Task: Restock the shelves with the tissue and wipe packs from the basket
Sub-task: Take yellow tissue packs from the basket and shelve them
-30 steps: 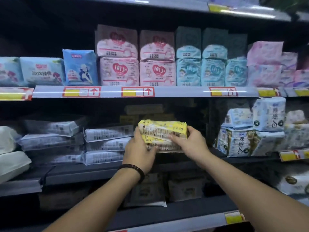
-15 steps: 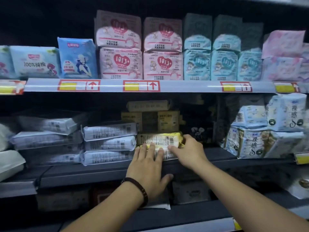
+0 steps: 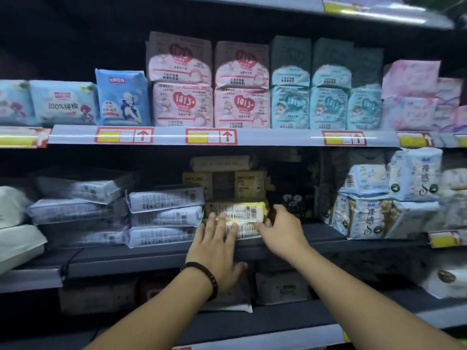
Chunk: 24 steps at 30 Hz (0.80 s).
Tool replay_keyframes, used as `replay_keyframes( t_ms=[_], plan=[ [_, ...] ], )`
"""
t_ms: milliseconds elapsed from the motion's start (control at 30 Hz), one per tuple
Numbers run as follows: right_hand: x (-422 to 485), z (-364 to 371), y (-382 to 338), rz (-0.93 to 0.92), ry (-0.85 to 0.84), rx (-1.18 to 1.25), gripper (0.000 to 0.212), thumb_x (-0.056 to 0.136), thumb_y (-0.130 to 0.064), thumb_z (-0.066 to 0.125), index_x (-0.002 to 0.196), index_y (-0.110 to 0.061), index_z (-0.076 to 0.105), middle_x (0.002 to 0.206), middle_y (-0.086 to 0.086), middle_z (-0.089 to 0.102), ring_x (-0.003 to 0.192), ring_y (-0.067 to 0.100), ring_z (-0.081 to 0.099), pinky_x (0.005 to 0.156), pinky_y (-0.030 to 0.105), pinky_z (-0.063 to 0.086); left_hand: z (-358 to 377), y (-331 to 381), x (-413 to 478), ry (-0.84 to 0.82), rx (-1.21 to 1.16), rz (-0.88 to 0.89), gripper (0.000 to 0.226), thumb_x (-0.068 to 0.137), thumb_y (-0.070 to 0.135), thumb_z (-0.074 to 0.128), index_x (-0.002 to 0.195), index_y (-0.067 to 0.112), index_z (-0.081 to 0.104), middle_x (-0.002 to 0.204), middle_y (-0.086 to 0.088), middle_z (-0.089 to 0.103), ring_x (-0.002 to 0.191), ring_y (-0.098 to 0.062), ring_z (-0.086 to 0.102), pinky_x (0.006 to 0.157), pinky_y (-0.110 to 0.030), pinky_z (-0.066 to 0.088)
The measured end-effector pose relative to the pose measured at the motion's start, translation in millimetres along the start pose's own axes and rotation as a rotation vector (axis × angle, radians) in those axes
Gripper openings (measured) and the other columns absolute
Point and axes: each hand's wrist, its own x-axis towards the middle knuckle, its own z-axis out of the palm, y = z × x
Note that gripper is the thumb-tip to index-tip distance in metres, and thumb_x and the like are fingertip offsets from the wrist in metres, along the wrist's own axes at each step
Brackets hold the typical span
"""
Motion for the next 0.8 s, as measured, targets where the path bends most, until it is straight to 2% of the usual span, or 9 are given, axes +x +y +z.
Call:
replay_keyframes(
  t_ms=[100,200,300,433,500,567,667,733,800],
  plan=[
    [-44.9,-9.0,7.2,-0.134,0.102,0.059,0.029,0.096,-0.034,0.071,0.122,-0.027,0.062,0.113,-0.004,0.065,0.104,0.012,0.063,0.083,0.025,0.047,1.0,-4.3,-34.6,0.150,-0.100,0.114,0.070,0.097,0.057,0.039,0.158,0.026,0.030,0.171,-0.012,0.020,0.159,-0.035,0.010,0.126,-0.053,0.019],
    [-106.7,-2.9,35.6,-0.283,0.008,0.111,0.007,0.095,-0.024,0.072,0.094,-0.028,0.067,0.087,-0.013,0.068,0.078,0.005,0.064,0.071,0.020,0.051,24.3,0.4,-88.9,0.199,-0.221,0.214,0.041,0.091,0.056,0.042,0.125,0.036,0.056,0.135,0.007,0.055,0.127,-0.023,0.049,0.100,-0.041,0.045],
    [-169.5,26.1,83.6,-0.309,-0.183,0.063,0.012,0.093,-0.021,0.071,0.084,-0.027,0.068,0.076,-0.013,0.069,0.075,0.006,0.066,0.066,0.019,0.049,66.6,12.5,-144.0,0.001,-0.342,0.225,0.032,0.092,0.056,0.043,0.113,0.038,0.060,0.115,0.015,0.060,0.110,-0.016,0.057,0.092,-0.034,0.047],
    [-249.1,83.2,173.7,-0.067,-0.419,-0.069,0.013,0.085,-0.022,0.069,0.076,-0.030,0.066,0.068,-0.012,0.069,0.066,0.003,0.066,0.065,0.026,0.052,159.8,30.4,-214.2,-0.346,-0.463,0.177,0.024,0.089,0.049,0.052,0.105,0.035,0.064,0.108,0.013,0.070,0.102,-0.012,0.065,0.085,-0.030,0.054],
    [-283.6,109.7,220.1,0.074,-0.600,-0.253,0.011,0.084,-0.021,0.070,0.078,-0.029,0.068,0.079,-0.009,0.074,0.076,0.005,0.070,0.075,0.027,0.055,207.2,40.1,-246.1,-0.515,-0.501,0.121,0.019,0.089,0.046,0.055,0.103,0.036,0.064,0.108,0.010,0.072,0.101,-0.015,0.068,0.087,-0.034,0.056],
    [-312.4,128.6,245.9,0.164,-0.842,-0.476,0.005,0.084,-0.027,0.072,0.086,-0.022,0.073,0.097,-0.001,0.079,0.093,0.016,0.074,0.085,0.030,0.059,242.9,52.4,-266.8,-0.755,-0.390,0.120,0.028,0.094,0.041,0.059,0.118,0.029,0.069,0.123,-0.002,0.072,0.115,-0.026,0.067,0.097,-0.037,0.054],
    [-341.9,139.9,248.1,0.204,-1.086,-0.618,0.029,0.082,-0.037,0.080,0.102,-0.017,0.075,0.118,0.009,0.077,0.106,0.022,0.072,0.087,0.029,0.054,270.1,61.8,-282.5,-0.950,-0.277,0.152,0.052,0.095,0.051,0.062,0.138,0.022,0.063,0.144,-0.010,0.062,0.131,-0.031,0.059,0.108,-0.036,0.048],
    [-348.8,140.5,243.7,0.177,-1.205,-0.755,0.061,0.076,-0.050,0.086,0.126,-0.019,0.069,0.132,0.009,0.069,0.122,0.030,0.066,0.098,0.033,0.051,280.0,60.3,-288.3,-1.013,-0.243,0.145,0.061,0.094,0.050,0.066,0.146,0.022,0.056,0.151,-0.010,0.056,0.136,-0.030,0.055,0.111,-0.035,0.045],
    [-350.4,140.8,241.8,0.154,-1.301,-0.904,0.076,0.071,-0.056,0.087,0.135,-0.022,0.064,0.138,0.006,0.066,0.128,0.030,0.062,0.107,0.041,0.048,289.6,53.8,-291.2,-1.086,-0.150,0.140,0.069,0.092,0.048,0.071,0.152,0.019,0.050,0.153,-0.012,0.053,0.138,-0.030,0.054,0.113,-0.035,0.044]
  ],
)
